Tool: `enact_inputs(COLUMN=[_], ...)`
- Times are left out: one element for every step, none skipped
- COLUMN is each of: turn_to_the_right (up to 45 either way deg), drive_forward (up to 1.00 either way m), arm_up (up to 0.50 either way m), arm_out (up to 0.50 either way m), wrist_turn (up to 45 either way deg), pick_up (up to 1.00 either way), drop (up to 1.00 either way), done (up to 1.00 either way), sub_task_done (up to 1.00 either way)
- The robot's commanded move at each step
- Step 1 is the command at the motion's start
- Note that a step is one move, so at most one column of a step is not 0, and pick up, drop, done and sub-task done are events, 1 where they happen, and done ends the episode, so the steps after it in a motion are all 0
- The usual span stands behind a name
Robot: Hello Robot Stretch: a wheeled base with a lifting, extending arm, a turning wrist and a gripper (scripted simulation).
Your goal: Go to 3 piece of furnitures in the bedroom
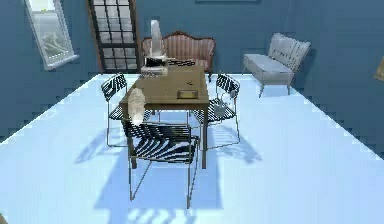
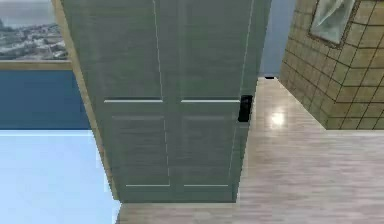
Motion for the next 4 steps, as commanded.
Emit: enact_inputs(turn_to_the_right=[45.0, 45.0, 45.0, 39.0], drive_forward=[0.0, 0.0, 0.0, 0.0], arm_up=[0.0, 0.0, 0.0, 0.0], arm_out=[0.0, 0.0, 0.0, 0.0], wrist_turn=[0.0, 0.0, 0.0, 0.0], pick_up=[0.0, 0.0, 0.0, 0.0], drop=[0.0, 0.0, 0.0, 0.0], done=[0.0, 0.0, 0.0, 0.0], sub_task_done=[0.0, 0.0, 0.0, 0.0])
